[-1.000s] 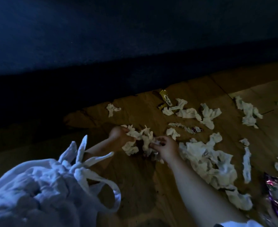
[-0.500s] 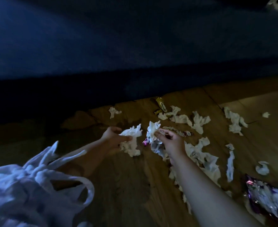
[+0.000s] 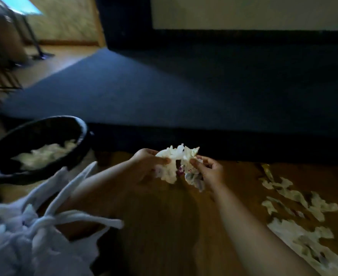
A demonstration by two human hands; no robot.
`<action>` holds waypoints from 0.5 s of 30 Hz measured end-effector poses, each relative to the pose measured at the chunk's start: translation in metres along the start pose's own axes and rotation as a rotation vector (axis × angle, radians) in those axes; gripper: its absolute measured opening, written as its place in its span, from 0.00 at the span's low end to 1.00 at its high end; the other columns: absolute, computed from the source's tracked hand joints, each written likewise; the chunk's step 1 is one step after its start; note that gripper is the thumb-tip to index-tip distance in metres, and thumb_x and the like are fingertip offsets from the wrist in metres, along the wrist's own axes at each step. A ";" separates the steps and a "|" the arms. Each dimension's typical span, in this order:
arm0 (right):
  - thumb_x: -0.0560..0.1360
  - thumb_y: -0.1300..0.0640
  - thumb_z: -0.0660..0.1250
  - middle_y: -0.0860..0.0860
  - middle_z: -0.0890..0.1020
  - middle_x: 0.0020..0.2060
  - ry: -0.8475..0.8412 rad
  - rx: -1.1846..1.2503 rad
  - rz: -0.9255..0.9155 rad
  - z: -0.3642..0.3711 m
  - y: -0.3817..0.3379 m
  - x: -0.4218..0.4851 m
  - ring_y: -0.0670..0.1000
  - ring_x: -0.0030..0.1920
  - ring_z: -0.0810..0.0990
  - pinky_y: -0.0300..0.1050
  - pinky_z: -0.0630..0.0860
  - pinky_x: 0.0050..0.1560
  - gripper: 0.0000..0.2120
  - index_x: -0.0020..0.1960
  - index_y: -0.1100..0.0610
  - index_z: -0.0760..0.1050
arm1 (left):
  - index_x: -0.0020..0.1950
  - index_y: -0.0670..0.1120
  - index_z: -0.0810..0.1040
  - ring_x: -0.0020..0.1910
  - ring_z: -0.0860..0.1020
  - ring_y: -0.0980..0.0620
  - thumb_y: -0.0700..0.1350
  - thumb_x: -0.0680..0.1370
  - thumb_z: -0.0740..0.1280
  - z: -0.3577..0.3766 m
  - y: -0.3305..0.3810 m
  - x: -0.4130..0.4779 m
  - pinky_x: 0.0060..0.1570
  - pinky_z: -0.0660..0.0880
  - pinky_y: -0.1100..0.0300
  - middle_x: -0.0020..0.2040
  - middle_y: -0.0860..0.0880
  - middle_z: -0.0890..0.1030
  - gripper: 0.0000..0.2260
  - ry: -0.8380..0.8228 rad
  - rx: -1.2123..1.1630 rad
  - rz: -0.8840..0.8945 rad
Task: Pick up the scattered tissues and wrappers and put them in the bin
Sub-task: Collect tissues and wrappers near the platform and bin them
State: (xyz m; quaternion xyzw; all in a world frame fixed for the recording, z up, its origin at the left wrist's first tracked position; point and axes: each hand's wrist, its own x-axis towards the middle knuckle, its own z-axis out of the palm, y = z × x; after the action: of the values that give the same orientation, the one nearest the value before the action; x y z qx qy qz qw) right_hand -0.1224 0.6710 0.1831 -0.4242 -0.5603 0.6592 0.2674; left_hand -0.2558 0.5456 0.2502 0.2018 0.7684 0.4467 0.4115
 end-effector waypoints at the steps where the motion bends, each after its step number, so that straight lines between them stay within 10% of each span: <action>1: 0.70 0.60 0.71 0.57 0.81 0.53 -0.028 0.007 -0.002 0.017 -0.005 -0.002 0.51 0.48 0.79 0.38 0.78 0.41 0.18 0.59 0.61 0.76 | 0.57 0.39 0.79 0.33 0.80 0.53 0.42 0.72 0.72 -0.019 -0.004 -0.003 0.30 0.78 0.64 0.42 0.45 0.82 0.15 0.028 -0.149 -0.007; 7: 0.68 0.58 0.74 0.55 0.82 0.50 -0.209 0.103 0.061 0.147 -0.014 -0.002 0.53 0.49 0.82 0.51 0.80 0.51 0.16 0.54 0.57 0.77 | 0.62 0.36 0.74 0.41 0.80 0.47 0.38 0.71 0.71 -0.138 -0.048 0.002 0.27 0.78 0.63 0.50 0.40 0.80 0.20 0.388 -0.584 0.118; 11: 0.68 0.60 0.74 0.58 0.83 0.49 -0.368 0.271 0.076 0.250 -0.030 -0.002 0.59 0.52 0.82 0.57 0.78 0.56 0.09 0.47 0.57 0.78 | 0.58 0.40 0.76 0.51 0.81 0.40 0.41 0.67 0.75 -0.221 -0.068 0.019 0.52 0.79 0.47 0.54 0.38 0.81 0.21 0.725 -0.642 0.142; 15: 0.71 0.62 0.72 0.60 0.81 0.50 -0.472 0.313 0.079 0.337 -0.046 0.001 0.58 0.48 0.81 0.56 0.78 0.53 0.08 0.49 0.58 0.76 | 0.55 0.42 0.74 0.49 0.81 0.42 0.39 0.65 0.74 -0.266 -0.092 0.039 0.52 0.79 0.47 0.53 0.40 0.81 0.20 0.883 -0.686 0.104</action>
State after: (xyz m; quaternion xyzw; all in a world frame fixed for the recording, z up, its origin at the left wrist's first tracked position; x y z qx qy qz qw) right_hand -0.4179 0.5103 0.2308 -0.2342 -0.4816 0.8281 0.1659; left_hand -0.4891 0.3858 0.2240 -0.1122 0.6675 0.7328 0.0702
